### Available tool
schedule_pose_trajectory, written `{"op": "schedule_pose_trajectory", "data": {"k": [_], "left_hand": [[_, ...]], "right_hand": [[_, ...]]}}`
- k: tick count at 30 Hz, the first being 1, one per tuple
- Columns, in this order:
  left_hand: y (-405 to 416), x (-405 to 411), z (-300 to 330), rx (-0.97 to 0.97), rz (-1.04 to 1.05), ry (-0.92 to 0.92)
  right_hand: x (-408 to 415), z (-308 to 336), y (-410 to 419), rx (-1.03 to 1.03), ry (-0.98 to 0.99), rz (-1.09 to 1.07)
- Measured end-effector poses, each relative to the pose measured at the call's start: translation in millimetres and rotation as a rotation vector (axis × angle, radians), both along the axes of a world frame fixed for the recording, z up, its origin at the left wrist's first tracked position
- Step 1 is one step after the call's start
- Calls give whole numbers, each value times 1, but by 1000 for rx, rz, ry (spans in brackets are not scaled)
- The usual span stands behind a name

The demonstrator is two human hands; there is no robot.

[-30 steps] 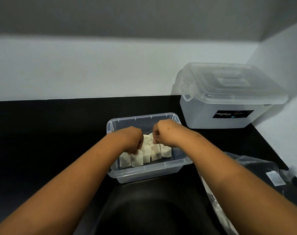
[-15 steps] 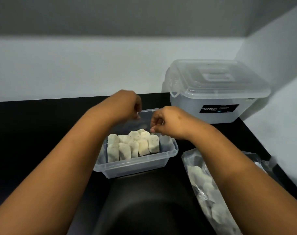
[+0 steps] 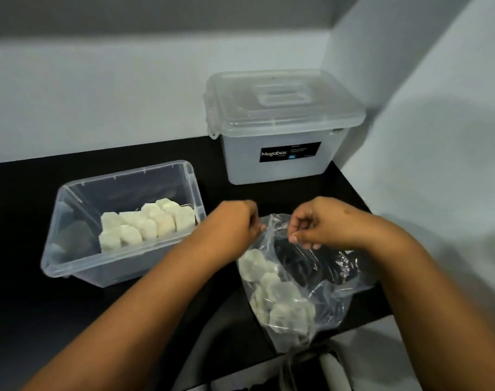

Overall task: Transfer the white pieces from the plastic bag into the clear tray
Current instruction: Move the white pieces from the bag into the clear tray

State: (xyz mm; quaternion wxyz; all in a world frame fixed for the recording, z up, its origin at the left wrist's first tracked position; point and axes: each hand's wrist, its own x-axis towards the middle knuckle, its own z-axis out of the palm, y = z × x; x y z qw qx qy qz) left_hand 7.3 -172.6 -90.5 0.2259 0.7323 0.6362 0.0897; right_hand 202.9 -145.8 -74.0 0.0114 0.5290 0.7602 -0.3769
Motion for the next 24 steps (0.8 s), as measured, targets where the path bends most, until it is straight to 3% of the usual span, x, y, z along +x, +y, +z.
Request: {"op": "schedule_pose_trajectory", "data": {"k": [3, 7, 14, 24], "left_hand": [[-10, 11, -31, -176, 146, 63], [-19, 7, -60, -244, 300, 64], [-33, 4, -92, -222, 545, -300], [-38, 3, -108, -246, 700, -718]], "right_hand": [[15, -35, -4, -82, -71, 30], [10, -76, -2, -14, -100, -27], [-7, -105, 0, 47, -13, -59], [-14, -105, -2, 28, 137, 25]]}}
